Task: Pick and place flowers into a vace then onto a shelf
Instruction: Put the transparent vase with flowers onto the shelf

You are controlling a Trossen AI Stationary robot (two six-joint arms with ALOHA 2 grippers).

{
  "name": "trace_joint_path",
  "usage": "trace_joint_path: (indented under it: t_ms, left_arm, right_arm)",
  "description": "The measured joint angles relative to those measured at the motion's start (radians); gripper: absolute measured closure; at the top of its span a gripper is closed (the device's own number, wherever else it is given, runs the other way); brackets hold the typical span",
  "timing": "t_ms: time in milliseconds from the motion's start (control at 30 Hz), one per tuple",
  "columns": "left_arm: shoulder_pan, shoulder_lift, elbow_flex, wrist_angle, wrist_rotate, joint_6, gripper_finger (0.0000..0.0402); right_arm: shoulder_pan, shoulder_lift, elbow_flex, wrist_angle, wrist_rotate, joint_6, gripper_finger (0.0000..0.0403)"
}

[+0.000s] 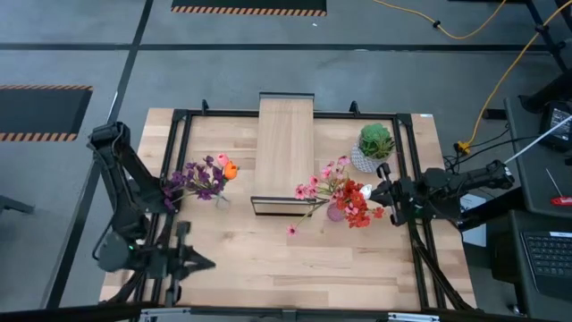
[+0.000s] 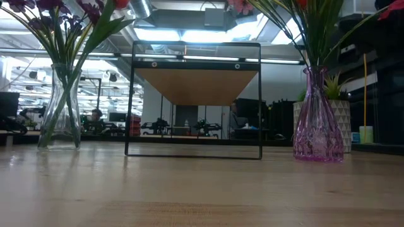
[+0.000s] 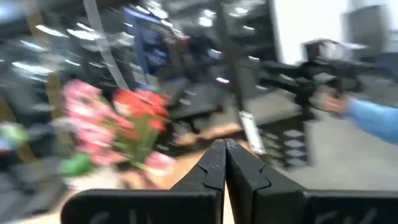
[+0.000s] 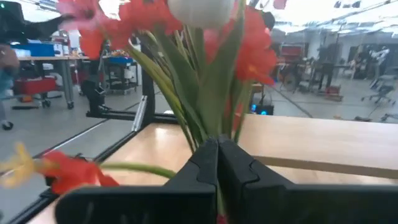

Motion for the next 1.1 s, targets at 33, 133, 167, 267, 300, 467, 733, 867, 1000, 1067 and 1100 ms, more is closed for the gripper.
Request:
trace_joint_path:
  t_ms: [33, 133, 167, 267, 300, 467, 733, 867, 1000, 1067, 1100]
  left_arm:
    - [0.012, 0.000, 0.000, -0.066, 0.050, -0.080, 0.0400]
    - [0.045, 0.001, 0.000, -0.252, 0.083, -0.319, 0.0400]
    - [0.053, 0.001, 0.000, -0.304, 0.073, -0.380, 0.0400]
    - [0.063, -0.005, 0.000, -0.391, 0.036, -0.492, 0.0400]
    - [0.062, -0.007, 0.000, -0.394, 0.033, -0.508, 0.0400]
    - [0.038, -0.007, 0.000, -0.406, 0.028, -0.592, 0.0400]
    - [0.076, -0.007, 0.000, -0.682, 0.189, -1.023, 0.0400]
    - [0.114, -0.007, 0.000, -0.866, 0.306, -1.253, 0.0400]
    - [0.132, -0.002, 0.000, -1.026, 0.424, -1.464, 0.0400]
    - [0.133, 0.004, 0.000, -1.081, 0.465, -1.508, 0.0400]
    - [0.130, 0.006, 0.000, -1.103, 0.483, -1.525, 0.0400]
  right_arm:
    - [0.005, 0.016, 0.012, 0.000, 0.000, 0.007, 0.0401]
    - [0.022, 0.080, 0.063, -0.025, 0.003, 0.026, 0.0402]
    - [0.028, 0.107, 0.084, -0.040, 0.015, 0.026, 0.0402]
    - [0.045, 0.189, 0.155, -0.124, 0.080, 0.040, 0.0402]
    - [0.050, 0.214, 0.180, -0.159, 0.106, 0.057, 0.0402]
    - [0.072, 0.325, 0.283, -0.273, 0.158, 0.125, 0.0403]
    - [0.095, 0.431, 0.370, -0.274, 0.162, 0.108, 0.0403]
    - [0.095, 0.464, 0.425, -0.371, 0.167, 0.174, 0.0403]
    - [0.095, 0.498, 0.486, -0.530, 0.204, 0.262, 0.0403]
    - [0.095, 0.512, 0.509, -0.568, 0.206, 0.283, 0.0403]
    - [0.095, 0.516, 0.519, -0.586, 0.206, 0.287, 0.0403]
